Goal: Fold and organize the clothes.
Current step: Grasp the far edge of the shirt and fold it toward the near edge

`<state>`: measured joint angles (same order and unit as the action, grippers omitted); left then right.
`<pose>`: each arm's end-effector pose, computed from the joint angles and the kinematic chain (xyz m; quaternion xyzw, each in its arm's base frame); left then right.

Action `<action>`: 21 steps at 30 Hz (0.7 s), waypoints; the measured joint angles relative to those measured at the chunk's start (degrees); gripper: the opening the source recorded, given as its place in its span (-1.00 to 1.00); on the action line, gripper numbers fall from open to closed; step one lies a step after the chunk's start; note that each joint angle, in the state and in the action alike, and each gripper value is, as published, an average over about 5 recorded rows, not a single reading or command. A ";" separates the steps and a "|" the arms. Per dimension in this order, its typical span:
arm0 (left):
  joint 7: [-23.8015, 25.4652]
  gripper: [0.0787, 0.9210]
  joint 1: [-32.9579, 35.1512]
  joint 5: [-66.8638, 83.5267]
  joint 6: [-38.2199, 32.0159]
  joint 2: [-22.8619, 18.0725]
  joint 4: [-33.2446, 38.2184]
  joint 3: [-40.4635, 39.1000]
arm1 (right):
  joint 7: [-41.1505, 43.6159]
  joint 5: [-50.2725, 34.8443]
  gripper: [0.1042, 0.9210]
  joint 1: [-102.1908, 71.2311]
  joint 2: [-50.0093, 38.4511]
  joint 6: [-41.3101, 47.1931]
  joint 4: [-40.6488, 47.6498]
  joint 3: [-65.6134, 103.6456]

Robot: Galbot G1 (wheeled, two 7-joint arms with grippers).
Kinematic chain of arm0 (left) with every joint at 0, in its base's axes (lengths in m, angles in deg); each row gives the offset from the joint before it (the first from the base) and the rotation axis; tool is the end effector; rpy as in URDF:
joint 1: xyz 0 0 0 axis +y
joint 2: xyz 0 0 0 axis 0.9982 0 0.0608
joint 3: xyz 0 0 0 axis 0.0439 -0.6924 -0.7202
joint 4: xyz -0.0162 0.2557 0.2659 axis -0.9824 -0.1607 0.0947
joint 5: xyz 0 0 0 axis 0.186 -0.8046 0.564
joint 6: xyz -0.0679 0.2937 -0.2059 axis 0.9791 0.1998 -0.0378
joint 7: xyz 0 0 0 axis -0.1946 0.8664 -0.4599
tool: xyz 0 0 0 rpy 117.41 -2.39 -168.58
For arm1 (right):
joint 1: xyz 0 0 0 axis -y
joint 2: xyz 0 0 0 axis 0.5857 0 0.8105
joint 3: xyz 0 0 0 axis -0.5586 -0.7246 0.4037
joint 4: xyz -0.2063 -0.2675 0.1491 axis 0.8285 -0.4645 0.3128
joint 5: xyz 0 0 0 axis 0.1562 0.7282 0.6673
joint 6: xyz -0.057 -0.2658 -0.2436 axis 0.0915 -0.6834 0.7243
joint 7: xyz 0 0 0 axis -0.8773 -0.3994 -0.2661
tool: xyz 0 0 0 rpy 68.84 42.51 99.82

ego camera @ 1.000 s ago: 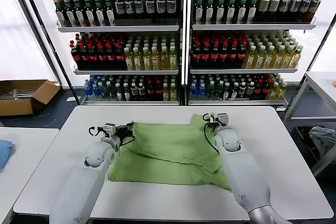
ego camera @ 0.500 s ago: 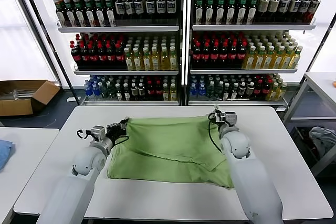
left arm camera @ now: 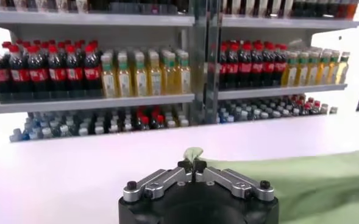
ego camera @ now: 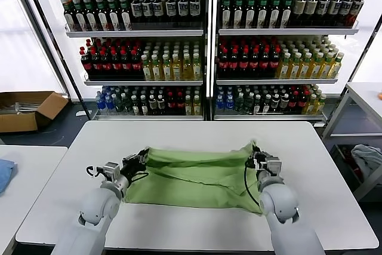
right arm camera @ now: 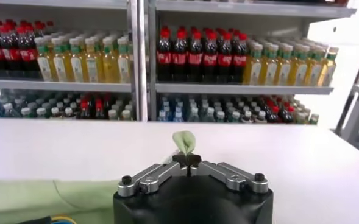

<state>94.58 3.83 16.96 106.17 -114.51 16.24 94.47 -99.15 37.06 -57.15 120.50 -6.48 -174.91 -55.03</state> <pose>0.3565 0.0705 -0.3230 -0.1296 -0.9763 -0.0125 0.1729 0.3345 -0.0177 -0.2951 -0.0183 -0.9835 0.0220 0.1787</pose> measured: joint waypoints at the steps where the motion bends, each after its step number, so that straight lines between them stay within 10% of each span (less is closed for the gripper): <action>1: 0.07 -0.99 0.53 -0.24 0.00 0.02 0.19 0.19 | -0.08 0.16 -0.99 -0.90 0.08 0.00 -0.72 0.20; 21: 1.32 -0.85 6.97 -4.54 -0.15 -1.19 3.66 1.75 | -1.15 3.88 -0.99 -11.08 0.95 -0.20 -6.80 1.18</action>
<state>95.90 10.80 12.42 106.02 -115.70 19.90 96.22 -100.30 40.94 -68.24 121.45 -6.67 -181.71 -53.85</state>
